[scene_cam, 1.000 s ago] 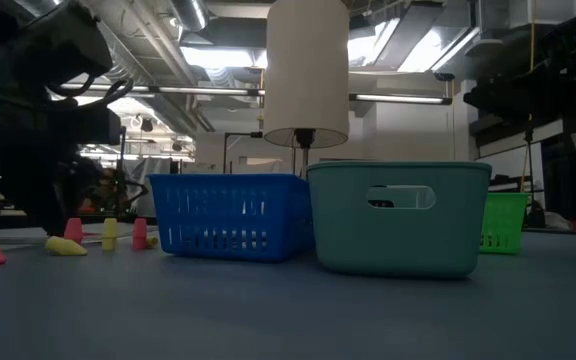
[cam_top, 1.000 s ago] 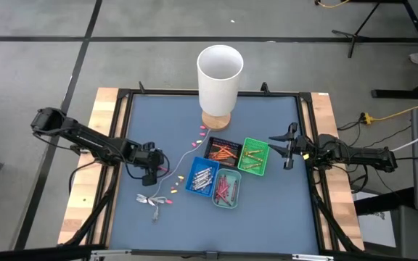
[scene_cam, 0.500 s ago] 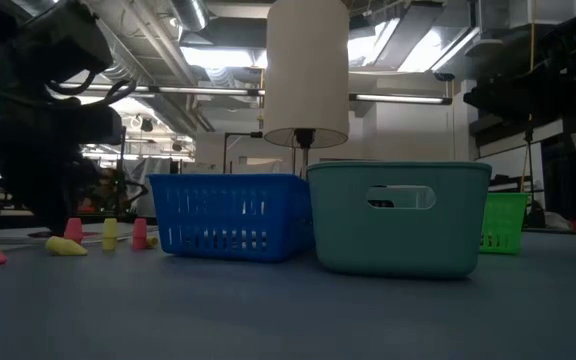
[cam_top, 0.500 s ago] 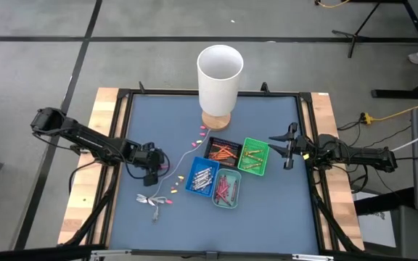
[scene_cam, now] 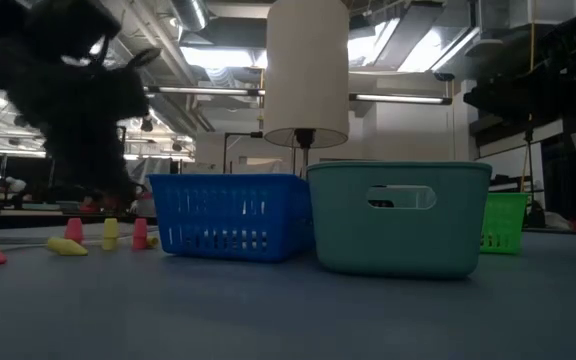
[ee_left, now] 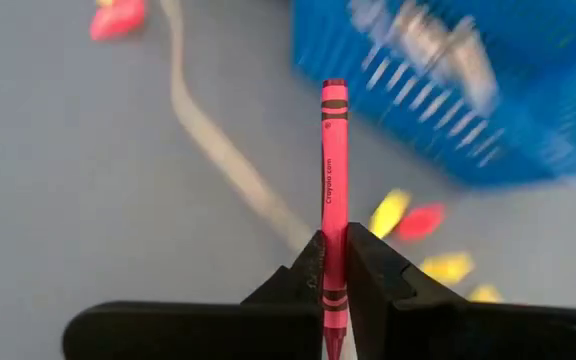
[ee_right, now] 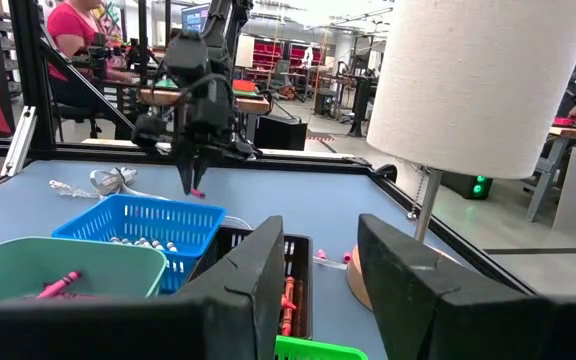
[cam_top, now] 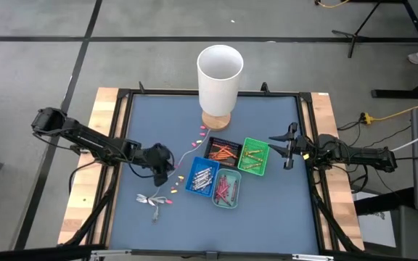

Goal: Sort crayons
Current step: Put the red crayon into the light green bin

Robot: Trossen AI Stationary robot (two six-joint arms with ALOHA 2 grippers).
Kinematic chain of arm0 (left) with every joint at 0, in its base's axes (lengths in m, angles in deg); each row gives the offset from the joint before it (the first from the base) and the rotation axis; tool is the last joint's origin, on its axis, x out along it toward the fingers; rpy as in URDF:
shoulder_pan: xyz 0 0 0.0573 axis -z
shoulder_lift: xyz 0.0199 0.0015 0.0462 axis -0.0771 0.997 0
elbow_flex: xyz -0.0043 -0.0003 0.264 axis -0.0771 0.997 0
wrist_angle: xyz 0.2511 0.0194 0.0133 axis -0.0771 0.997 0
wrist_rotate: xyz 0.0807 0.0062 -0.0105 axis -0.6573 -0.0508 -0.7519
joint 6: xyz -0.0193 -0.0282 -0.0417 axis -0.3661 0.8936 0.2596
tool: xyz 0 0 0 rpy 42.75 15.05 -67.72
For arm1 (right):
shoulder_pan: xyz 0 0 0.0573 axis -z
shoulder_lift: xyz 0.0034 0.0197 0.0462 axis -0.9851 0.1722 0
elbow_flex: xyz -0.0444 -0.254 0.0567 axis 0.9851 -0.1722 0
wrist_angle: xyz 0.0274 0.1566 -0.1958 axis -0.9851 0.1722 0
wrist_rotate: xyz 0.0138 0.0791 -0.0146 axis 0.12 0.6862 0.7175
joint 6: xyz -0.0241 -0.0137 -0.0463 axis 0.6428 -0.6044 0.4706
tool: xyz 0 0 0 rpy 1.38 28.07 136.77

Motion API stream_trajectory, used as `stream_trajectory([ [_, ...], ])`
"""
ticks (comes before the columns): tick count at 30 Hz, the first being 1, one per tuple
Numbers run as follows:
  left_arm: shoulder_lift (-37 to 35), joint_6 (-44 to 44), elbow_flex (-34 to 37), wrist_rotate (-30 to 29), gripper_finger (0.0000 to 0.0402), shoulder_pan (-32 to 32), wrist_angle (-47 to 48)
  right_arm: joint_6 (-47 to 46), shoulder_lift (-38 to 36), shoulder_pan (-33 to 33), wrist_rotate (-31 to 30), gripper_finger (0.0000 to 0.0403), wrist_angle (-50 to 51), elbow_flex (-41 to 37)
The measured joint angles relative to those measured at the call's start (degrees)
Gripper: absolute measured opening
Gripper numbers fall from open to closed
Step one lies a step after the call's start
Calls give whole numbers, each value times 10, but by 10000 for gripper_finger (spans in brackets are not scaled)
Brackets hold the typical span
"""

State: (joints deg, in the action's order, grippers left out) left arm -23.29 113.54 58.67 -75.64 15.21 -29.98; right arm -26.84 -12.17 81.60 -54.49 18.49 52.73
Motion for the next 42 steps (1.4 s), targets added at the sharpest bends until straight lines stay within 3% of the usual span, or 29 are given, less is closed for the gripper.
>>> stream_trajectory([
  [8, 0, 40, -1, -11, 8, 4, -233, 0, 0, 0, 0, 128, 0, 0],
  [13, 1, 54, -1, -93, 8, 40, -361, 0, 0, 0, 0, 128, 0, 0],
  [18, 56, 41, -13, -179, 8, 90, -500, 0, 0, 0, 0, 128, 0, 0],
  [24, 191, 7, -112, -218, 8, 114, -512, 0, 0, 0, 0, 128, 0, 0],
  [33, 401, -70, -291, -213, 8, 109, -506, 0, 0, 0, 0, 128, 0, 0],
  [42, 479, -71, -339, -163, 12, 109, -500, 0, 0, 0, 0, 128, 0, 0],
])
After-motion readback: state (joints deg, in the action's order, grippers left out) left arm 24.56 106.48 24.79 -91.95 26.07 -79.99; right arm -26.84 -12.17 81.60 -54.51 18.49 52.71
